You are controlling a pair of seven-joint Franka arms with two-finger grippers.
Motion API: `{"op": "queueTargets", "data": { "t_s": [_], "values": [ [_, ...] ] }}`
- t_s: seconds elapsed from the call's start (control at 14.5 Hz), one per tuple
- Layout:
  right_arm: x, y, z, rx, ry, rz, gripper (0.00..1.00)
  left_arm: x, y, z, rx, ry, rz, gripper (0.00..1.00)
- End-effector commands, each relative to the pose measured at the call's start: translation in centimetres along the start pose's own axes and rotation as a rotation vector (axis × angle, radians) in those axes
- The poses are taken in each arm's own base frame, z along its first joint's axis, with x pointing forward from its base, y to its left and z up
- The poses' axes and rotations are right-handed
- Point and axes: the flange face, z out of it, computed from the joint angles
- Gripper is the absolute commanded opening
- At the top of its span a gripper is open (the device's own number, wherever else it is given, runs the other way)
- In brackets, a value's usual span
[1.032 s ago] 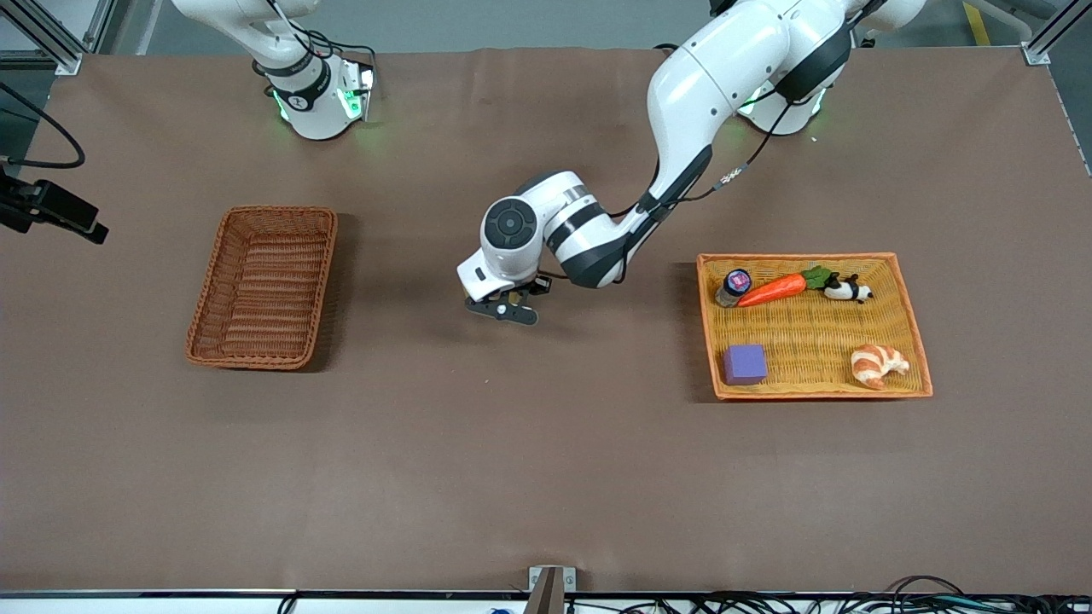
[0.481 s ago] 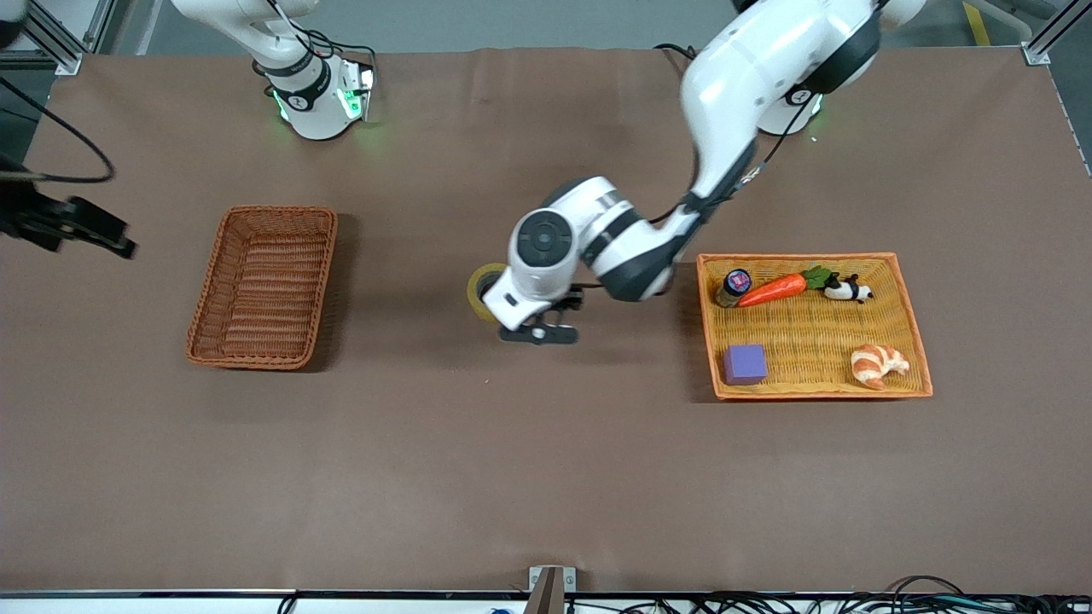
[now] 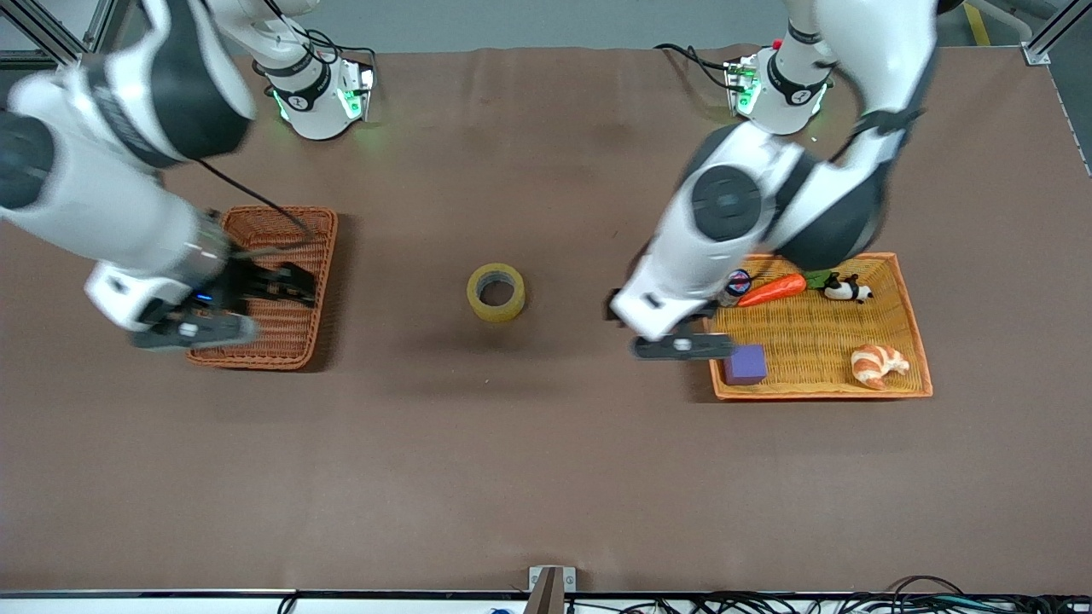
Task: Move tape to another basket
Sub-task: 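Set the tape down mid-table while the right gripper reaches toward it, then grasp the tape rim with the right gripper while the left gripper withdraws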
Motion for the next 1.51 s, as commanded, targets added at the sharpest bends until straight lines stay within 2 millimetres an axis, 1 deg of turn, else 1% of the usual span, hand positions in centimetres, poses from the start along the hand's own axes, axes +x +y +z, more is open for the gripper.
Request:
{"op": "queueTargets", "data": {
  "t_s": [0.0,0.07,0.14,0.21,0.28,0.34,0.41,0.55,0.62,0.69,0.76,0.83,0.89,0.96,1.03,1.1,1.24,1.38,1.44],
  "values": [
    [-1.2,-5.7,5.3,-0.006,-0.004,0.033,1.0,0.3,-6.3,-2.2,0.024,0.026,0.031,1.0],
    [-1.9,-7.3,7.2,-0.005,0.0,0.045,1.0,0.9,-8.6,-3.4,0.039,0.046,0.012,1.0],
    [-2.4,-8.3,9.9,-0.007,-0.011,0.053,1.0,1.4,-11.0,-4.1,0.042,0.043,-0.042,1.0],
    [-3.1,-9.5,12.2,-0.007,-0.015,0.045,1.0,1.7,-12.9,-5.3,0.031,0.042,-0.069,1.0],
    [-4.0,-10.7,14.3,-0.007,-0.017,0.033,1.0,2.1,-15.5,-6.7,0.016,0.058,-0.091,1.0],
    [-4.8,-11.6,16.4,-0.005,-0.015,0.024,1.0,2.0,-16.9,-8.0,0.002,0.071,-0.049,1.0],
    [-5.7,-12.1,18.0,-0.006,-0.014,0.012,1.0,1.9,-19.1,-9.7,-0.022,0.087,-0.015,1.0],
    [-7.6,-12.8,20.9,-0.011,-0.011,-0.017,1.0,0.6,-22.2,-12.4,-0.044,0.072,0.011,1.0],
    [-8.8,-13.4,22.9,-0.016,0.0,-0.045,1.0,-0.2,-24.1,-14.2,-0.033,0.077,0.025,1.0],
    [-9.4,-13.2,24.9,-0.02,0.004,-0.054,1.0,-1.1,-25.4,-15.2,-0.026,0.072,0.049,1.0],
    [-9.7,-13.2,26.5,-0.018,0.008,-0.062,1.0,-1.9,-26.4,-16.0,-0.031,0.079,0.071,1.0],
    [-10.2,-13.8,27.6,-0.016,0.008,-0.074,1.0,-2.9,-27.5,-16.5,-0.045,0.077,0.066,1.0],
    [-10.6,-14.4,28.4,-0.019,-0.001,-0.084,1.0,-4.4,-28.4,-16.9,-0.047,0.08,0.064,1.0],
    [-10.7,-14.6,28.9,-0.018,0.005,-0.093,1.0,-5.4,-28.8,-17.0,-0.049,0.085,0.082,1.0],
    [-10.8,-15.0,29.3,-0.011,0.013,-0.099,1.0,-5.5,-28.7,-17.0,-0.046,0.083,0.09,1.0],
    [-11.1,-15.6,30.1,-0.009,0.013,-0.111,1.0,-5.4,-28.7,-16.9,-0.04,0.082,0.092,1.0],
    [-11.3,-15.6,31.7,-0.011,0.014,-0.121,1.0,-5.2,-28.3,-16.6,-0.035,0.077,0.094,1.0],
    [-11.5,-15.8,33.3,-0.011,0.015,-0.121,1.0,-5.1,-28.6,-16.6,-0.034,0.073,0.085,1.0],
    [-11.5,-15.7,33.6,-0.021,0.021,-0.125,1.0,-4.6,-28.6,-16.3,-0.033,0.067,0.086,1.0]
  ]
}}
